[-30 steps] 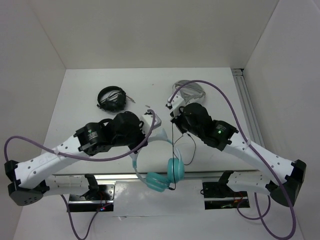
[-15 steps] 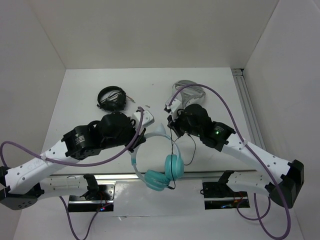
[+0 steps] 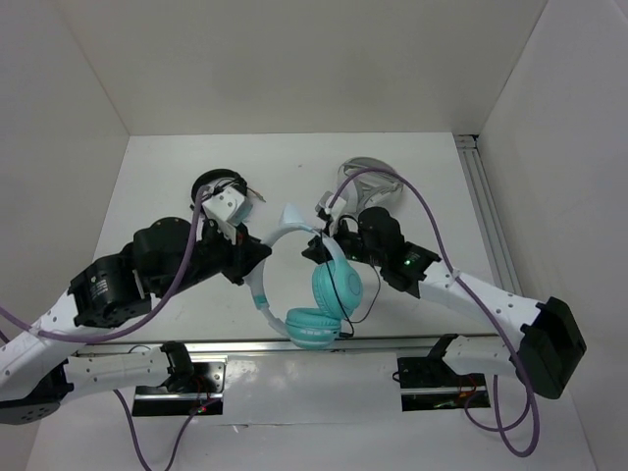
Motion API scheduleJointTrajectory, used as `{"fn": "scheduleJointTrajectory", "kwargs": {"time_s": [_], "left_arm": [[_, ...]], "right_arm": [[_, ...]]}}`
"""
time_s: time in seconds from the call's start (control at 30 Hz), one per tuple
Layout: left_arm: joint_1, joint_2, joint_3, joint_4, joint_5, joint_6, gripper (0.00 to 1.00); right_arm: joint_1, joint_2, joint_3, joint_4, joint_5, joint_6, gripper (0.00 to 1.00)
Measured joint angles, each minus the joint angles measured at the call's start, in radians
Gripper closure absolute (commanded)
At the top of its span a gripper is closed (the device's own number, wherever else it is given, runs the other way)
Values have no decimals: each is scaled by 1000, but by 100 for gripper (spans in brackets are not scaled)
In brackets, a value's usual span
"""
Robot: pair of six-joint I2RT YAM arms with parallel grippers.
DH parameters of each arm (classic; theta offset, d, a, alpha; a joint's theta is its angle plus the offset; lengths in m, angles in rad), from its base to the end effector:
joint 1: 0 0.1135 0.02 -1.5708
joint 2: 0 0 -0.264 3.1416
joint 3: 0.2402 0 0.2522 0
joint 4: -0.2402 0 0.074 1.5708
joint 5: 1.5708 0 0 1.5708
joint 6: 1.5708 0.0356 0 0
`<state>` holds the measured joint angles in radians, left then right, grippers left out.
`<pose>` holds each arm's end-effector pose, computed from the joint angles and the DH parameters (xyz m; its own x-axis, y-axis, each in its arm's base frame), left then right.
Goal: Wrap the headphones
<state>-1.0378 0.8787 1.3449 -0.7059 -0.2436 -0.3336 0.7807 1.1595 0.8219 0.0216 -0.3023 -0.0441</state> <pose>0.0830 -0.1238 0.4547 -0.3487 -0.0343 -0.9366 0.6378 0.7236 -0.2640 0.1830 0.1962 0.2974 -0.1821 -0.2396 -0.9536 -0.8818 0.4690 0.0505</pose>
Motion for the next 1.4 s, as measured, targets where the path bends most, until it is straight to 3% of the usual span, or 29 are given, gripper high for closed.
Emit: {"fn": "scheduleJointTrajectory", "kwargs": {"time_s": [0.17, 0.37, 0.6, 0.7, 0.8, 0.87, 0.97, 1.07, 1.27, 1.4], "left_arm": [[0, -6, 0, 0, -63, -80, 100], [0, -62, -4, 25, -182, -171, 100], [0, -106, -23, 51, -372, -265, 100], [-1, -85, 0, 0, -499, -341, 100], [-1, -40, 44, -69, -615, -407, 100], [1, -8, 69, -115, -678, -452, 100], [32, 45, 105, -184, -728, -504, 100], [116, 97, 133, -251, -750, -538, 100], [347, 126, 108, -293, -733, -557, 100], [426, 151, 81, -310, -698, -551, 100]], "right_arm": [[-17, 89, -100, 245, -80, 72, 55], [-32, 305, -206, 556, -159, 197, 55], [9, 467, -235, 752, -199, 290, 57], [44, 484, -269, 819, -198, 302, 69], [79, 493, -333, 893, -191, 319, 97], [99, 500, -369, 923, -176, 328, 100], [140, 491, -407, 923, -112, 336, 100], [259, 408, -431, 858, 37, 321, 100], [599, 83, -401, 588, 407, 273, 100], [772, 0, -265, 335, 655, 257, 100]]}}
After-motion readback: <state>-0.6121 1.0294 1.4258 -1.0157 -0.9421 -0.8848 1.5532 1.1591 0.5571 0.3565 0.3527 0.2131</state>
